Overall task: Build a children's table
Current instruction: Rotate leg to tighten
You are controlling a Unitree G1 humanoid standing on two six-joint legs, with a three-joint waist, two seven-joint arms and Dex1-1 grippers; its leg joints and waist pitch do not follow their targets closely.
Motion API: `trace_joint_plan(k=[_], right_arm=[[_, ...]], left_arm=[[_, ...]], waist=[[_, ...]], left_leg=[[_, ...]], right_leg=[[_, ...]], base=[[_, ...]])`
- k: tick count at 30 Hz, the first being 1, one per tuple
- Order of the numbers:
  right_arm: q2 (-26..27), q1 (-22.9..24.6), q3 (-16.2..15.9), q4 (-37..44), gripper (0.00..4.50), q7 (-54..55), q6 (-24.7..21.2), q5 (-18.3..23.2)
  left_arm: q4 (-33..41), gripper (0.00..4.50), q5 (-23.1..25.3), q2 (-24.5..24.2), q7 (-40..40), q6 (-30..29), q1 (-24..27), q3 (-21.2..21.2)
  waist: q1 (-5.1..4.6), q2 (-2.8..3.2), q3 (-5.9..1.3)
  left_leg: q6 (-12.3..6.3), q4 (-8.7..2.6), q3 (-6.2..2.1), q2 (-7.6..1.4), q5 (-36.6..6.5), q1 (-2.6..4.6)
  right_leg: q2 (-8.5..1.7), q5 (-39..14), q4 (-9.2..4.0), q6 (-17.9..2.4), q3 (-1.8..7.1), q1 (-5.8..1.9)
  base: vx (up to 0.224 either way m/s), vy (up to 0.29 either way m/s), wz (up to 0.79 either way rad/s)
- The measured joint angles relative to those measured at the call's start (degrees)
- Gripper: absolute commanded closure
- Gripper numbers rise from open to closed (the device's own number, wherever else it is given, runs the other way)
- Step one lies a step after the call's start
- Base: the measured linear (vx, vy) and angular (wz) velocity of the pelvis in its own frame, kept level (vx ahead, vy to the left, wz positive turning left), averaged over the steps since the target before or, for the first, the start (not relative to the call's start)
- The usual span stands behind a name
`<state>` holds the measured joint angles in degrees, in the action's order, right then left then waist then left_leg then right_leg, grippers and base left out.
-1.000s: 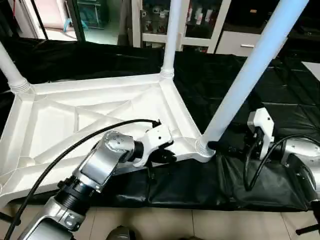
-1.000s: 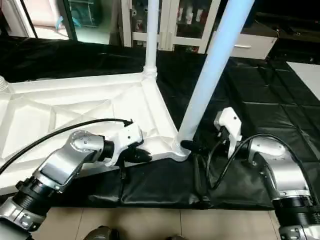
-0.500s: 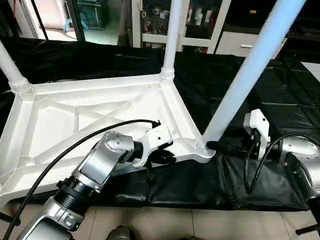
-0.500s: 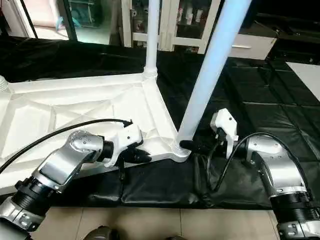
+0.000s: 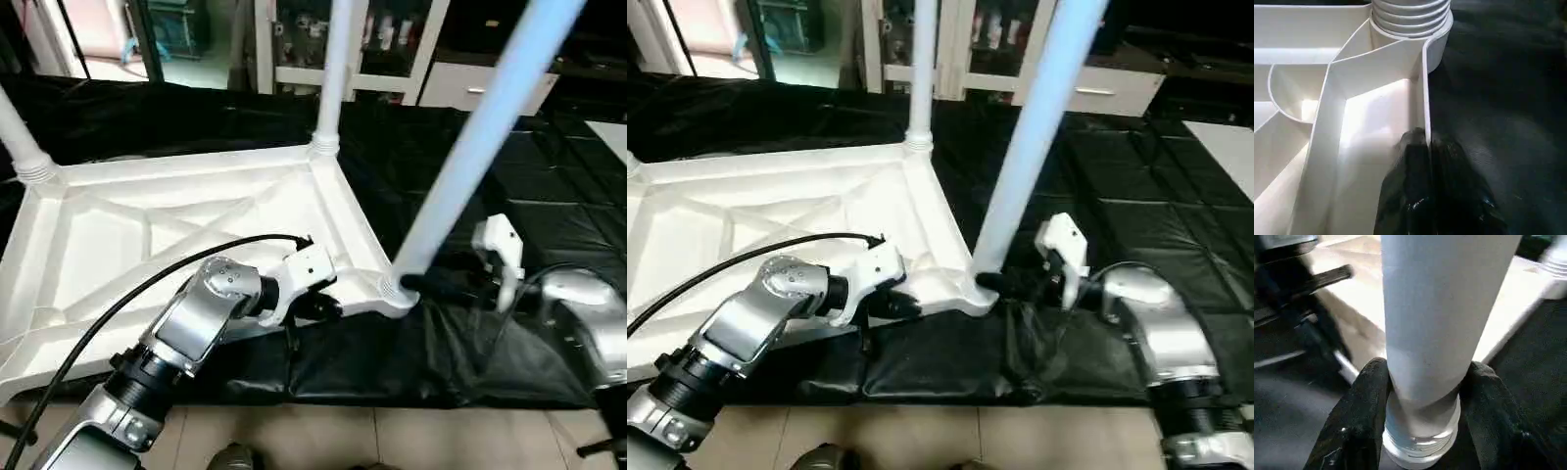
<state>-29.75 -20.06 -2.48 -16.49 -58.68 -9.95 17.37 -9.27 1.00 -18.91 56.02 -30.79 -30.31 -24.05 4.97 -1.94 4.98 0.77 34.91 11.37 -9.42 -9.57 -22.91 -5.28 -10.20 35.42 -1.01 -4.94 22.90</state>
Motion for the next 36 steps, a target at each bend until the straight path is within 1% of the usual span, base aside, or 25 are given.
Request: trace_joint_plan(k=[2,4,7,8,11,14,18,20,21,22,24,25,28,29,31,32,33,34,36], right_arm=[[4.3,-0.4,1.4,-1.1,2.62,7.5,-0.9,-1.0],[8.7,-0.6,2.6,-1.9,2.62,16.0,-1.6,-1.9],[14.1,-1.8,3.8,-2.8,2.62,26.6,-2.4,-2.8],[16.9,-2.8,4.4,-3.6,2.63,32.0,-2.2,-4.1],[23.8,-5.7,4.9,-7.3,2.63,46.2,0.8,-7.9],[26.8,-7.1,5.2,-9.7,2.63,51.9,3.2,-9.4],[27.6,-7.1,5.4,-10.0,2.63,51.5,4.0,-9.1],[27.5,-7.0,6.0,-9.6,2.63,50.1,4.1,-8.5],[27.5,-7.0,6.3,-9.7,2.28,49.8,4.2,-8.4],[27.6,-7.0,6.4,-9.7,2.28,49.7,4.3,-8.4],[27.6,-7.0,7.0,-10.0,1.91,48.8,4.7,-7.4],[27.5,-6.9,7.3,-10.2,1.91,48.0,5.0,-6.5],[27.0,-6.5,7.8,-10.6,1.61,46.5,5.1,-5.7],[26.0,-5.9,7.7,-9.4,1.47,45.4,4.7,-5.6],[24.8,-4.3,7.5,-6.5,1.47,43.1,3.6,-4.9],[23.9,-3.5,7.4,-4.7,1.32,41.9,2.6,-4.4],[23.0,-2.6,7.2,-2.9,1.32,40.9,1.7,-4.1],[21.8,-1.8,7.0,-1.2,1.16,39.8,1.0,-3.8],[18.7,-0.2,7.1,2.1,1.04,37.9,-0.2,-3.5]], left_arm=[[-3.6,4.50,1.1,2.2,-2.9,-0.3,-2.0,0.5],[-7.3,4.50,1.5,4.5,-6.2,-0.9,-4.2,1.0],[-11.6,4.50,2.2,7.7,-10.2,-2.0,-6.7,2.1],[-14.2,4.50,2.5,9.3,-12.2,-2.3,-8.2,2.7],[-20.0,4.50,3.3,13.1,-16.6,-2.8,-12.0,3.6],[-21.8,4.50,3.5,14.6,-18.2,-2.8,-13.1,4.1],[-21.8,4.50,3.6,14.7,-18.2,-2.8,-13.1,4.1],[-21.8,4.50,3.6,14.7,-18.2,-2.8,-13.1,4.2],[-21.8,4.50,3.6,14.7,-18.2,-2.7,-13.1,4.3],[-21.8,4.50,3.6,14.7,-18.2,-2.7,-13.1,4.4],[-21.8,4.50,3.5,14.7,-18.2,-2.5,-13.1,4.5],[-21.8,4.50,3.5,14.7,-18.0,-2.4,-13.1,4.5],[-21.8,4.50,3.2,14.9,-17.4,-2.0,-13.1,4.4],[-21.3,4.50,3.2,14.5,-17.0,-1.7,-13.0,4.1],[-20.2,4.50,3.1,14.0,-15.7,-1.5,-12.5,3.9],[-19.3,4.50,3.1,13.4,-14.9,-1.2,-12.1,3.7],[-18.4,4.50,3.1,12.9,-14.1,-0.6,-11.6,3.6],[-17.6,4.50,3.0,12.4,-13.4,-0.1,-10.9,3.4],[-15.6,4.50,2.6,10.9,-11.3,1.0,-9.0,2.7]], waist=[[-0.21,-0.25,-0.13],[-0.54,-0.27,-0.15],[-1.33,-0.30,-0.16],[-1.61,-0.32,-0.15],[-2.20,-0.32,-0.13],[-2.70,-0.34,-0.14],[-2.75,-0.35,-0.13],[-2.63,-0.35,-0.13],[-2.60,-0.35,-0.13],[-2.58,-0.35,-0.13],[-2.43,-0.35,-0.13],[-2.33,-0.35,-0.12],[-1.75,-0.32,-0.11],[-1.53,-0.32,-0.11],[-1.19,-0.30,-0.09],[-1.07,-0.30,-0.09],[-0.89,-0.30,-0.09],[-0.66,-0.29,-0.09],[0.04,-0.29,-0.09]], left_leg=[[0.05,0.01,0.00,-0.04,0.0,0.07],[0.08,0.00,0.00,-0.04,0.0,0.08],[0.09,0.01,0.01,-0.03,0.0,0.09],[0.09,0.03,0.01,-0.02,0.0,0.06],[0.12,0.03,0.01,-0.01,0.1,0.03],[0.12,0.02,0.00,-0.01,0.1,0.03],[0.12,0.01,0.00,-0.02,0.1,0.02],[0.12,-0.01,0.00,-0.03,0.1,0.01],[0.12,-0.02,0.00,-0.03,0.1,0.01],[0.12,-0.02,0.00,-0.03,0.1,0.00],[0.12,-0.03,0.01,-0.03,0.1,-0.01],[0.12,-0.03,0.01,-0.03,0.1,-0.02],[0.11,-0.06,0.02,-0.03,0.1,-0.07],[0.11,-0.09,0.02,-0.03,0.1,-0.08],[0.11,-0.14,0.03,-0.03,0.1,-0.10],[0.11,-0.17,0.04,-0.03,0.1,-0.12],[0.11,-0.22,0.04,-0.03,0.1,-0.12],[0.11,-0.25,0.05,-0.03,0.1,-0.12],[0.11,-0.30,0.06,-0.05,0.1,-0.10]], right_leg=[[0.02,0.1,-0.02,0.0,0.00,-0.03],[0.02,0.2,-0.25,0.2,-0.03,-0.03],[0.01,0.2,-0.43,0.2,-0.03,-0.04],[0.00,0.2,-0.44,0.2,-0.03,-0.01],[-0.02,0.2,-0.50,0.2,-0.03,0.15],[-0.03,0.2,-0.54,0.2,-0.06,0.17],[-0.03,0.5,-0.54,0.3,-0.06,0.17],[-0.03,0.6,-0.53,0.2,-0.06,0.18],[-0.02,0.6,-0.53,0.2,-0.06,0.19],[-0.02,0.6,-0.52,0.2,-0.07,0.19],[-0.03,0.7,-0.52,0.1,-0.07,0.21],[-0.03,0.7,-0.52,0.1,-0.07,0.21],[-0.03,0.7,-0.52,0.1,-0.07,0.27],[-0.03,0.7,-0.52,0.1,-0.07,0.28],[-0.03,0.7,-0.53,0.1,-0.08,0.28],[-0.03,0.7,-0.53,0.1,-0.08,0.31],[-0.03,0.7,-0.54,0.1,-0.08,0.33],[-0.03,0.6,-0.54,0.2,-0.08,0.34],[-0.02,0.6,-0.53,0.2,-0.09,0.35]], base=[[0.000,0.000,0.00],[0.000,0.000,0.00],[0.000,0.000,0.00],[0.000,0.000,0.00],[0.000,0.000,0.00],[0.000,0.000,0.00],[0.000,0.000,0.00],[0.000,0.000,0.00],[0.000,0.000,0.00],[0.000,0.000,0.00],[0.000,0.000,0.00],[0.000,0.000,0.00],[0.000,0.000,0.00],[0.000,0.000,0.00],[0.000,0.000,0.00],[0.000,0.000,0.00],[0.000,0.000,0.00],[0.000,0.000,0.00],[0.000,0.000,0.00]])
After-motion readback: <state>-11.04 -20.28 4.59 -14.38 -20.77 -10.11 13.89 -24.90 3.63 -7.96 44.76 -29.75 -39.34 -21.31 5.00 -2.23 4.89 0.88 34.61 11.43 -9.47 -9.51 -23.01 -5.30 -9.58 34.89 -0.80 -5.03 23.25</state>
